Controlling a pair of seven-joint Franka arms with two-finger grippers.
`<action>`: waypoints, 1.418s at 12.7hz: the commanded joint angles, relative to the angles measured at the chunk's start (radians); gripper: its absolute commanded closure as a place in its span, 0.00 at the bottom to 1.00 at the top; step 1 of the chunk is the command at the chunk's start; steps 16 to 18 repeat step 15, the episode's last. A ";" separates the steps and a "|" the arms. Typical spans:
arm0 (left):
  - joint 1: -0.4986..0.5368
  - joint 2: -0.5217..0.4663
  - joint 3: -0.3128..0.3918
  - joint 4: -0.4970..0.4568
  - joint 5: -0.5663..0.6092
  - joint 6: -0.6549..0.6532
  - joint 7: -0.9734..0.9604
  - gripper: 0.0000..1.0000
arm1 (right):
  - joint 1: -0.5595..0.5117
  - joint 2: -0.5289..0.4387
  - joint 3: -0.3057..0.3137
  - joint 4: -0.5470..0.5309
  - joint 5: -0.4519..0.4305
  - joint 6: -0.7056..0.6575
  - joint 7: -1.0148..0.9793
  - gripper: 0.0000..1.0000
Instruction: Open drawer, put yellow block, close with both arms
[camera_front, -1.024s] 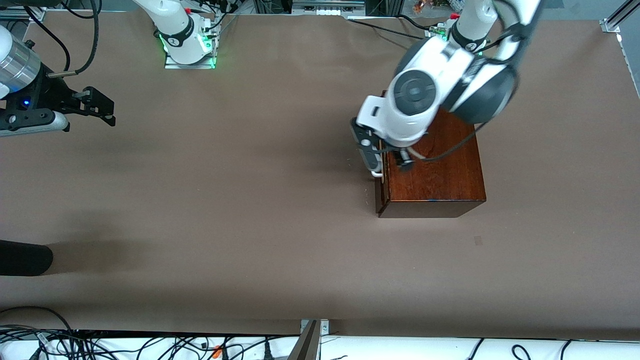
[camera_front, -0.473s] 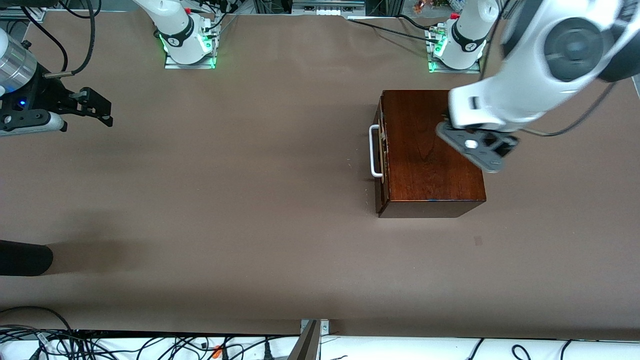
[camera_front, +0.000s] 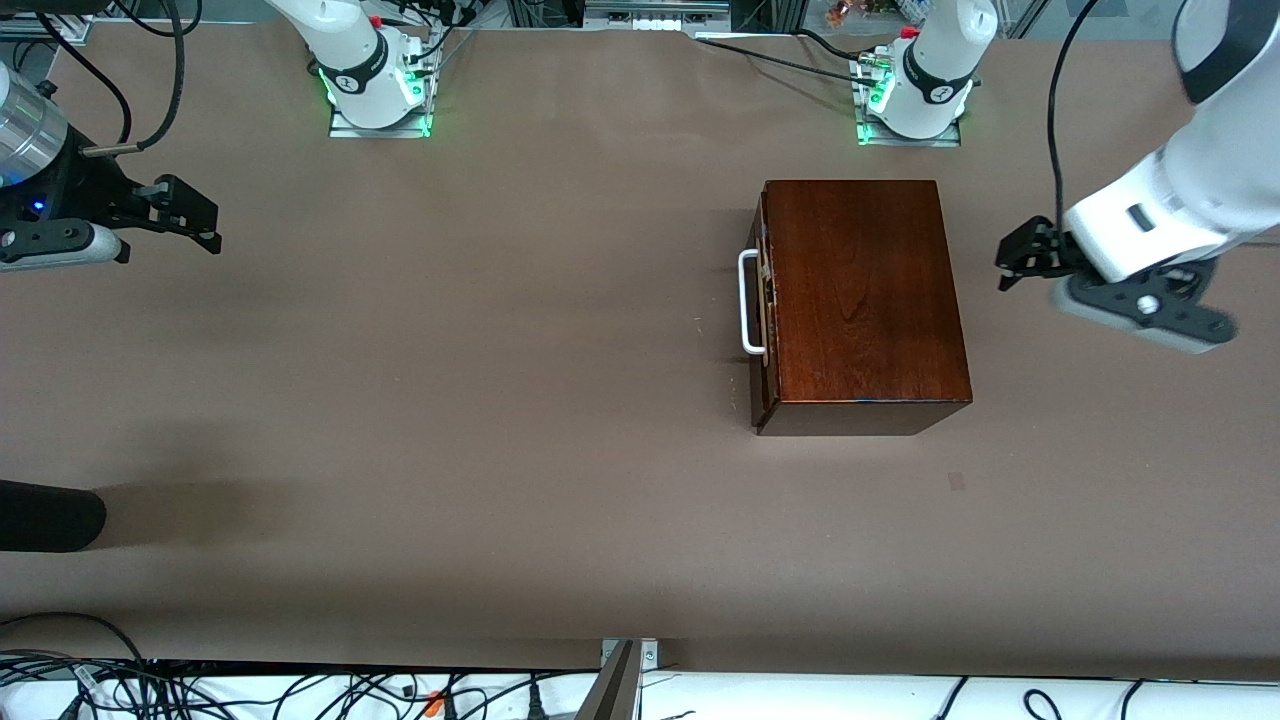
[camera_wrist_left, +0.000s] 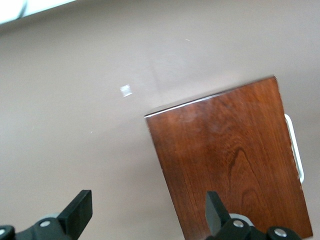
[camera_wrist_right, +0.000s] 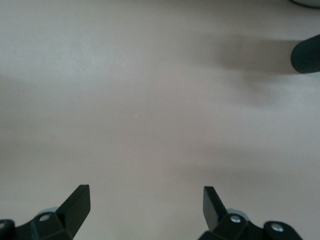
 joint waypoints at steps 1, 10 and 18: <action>0.059 -0.153 0.000 -0.191 -0.039 0.056 -0.147 0.00 | -0.008 0.006 0.011 0.022 0.013 -0.032 0.041 0.00; 0.076 -0.161 0.008 -0.211 -0.050 0.032 -0.139 0.00 | -0.011 0.007 0.009 0.017 0.013 -0.069 0.032 0.00; 0.064 -0.163 0.035 -0.212 -0.051 0.027 -0.075 0.00 | -0.013 0.007 0.009 0.018 0.013 -0.069 0.033 0.00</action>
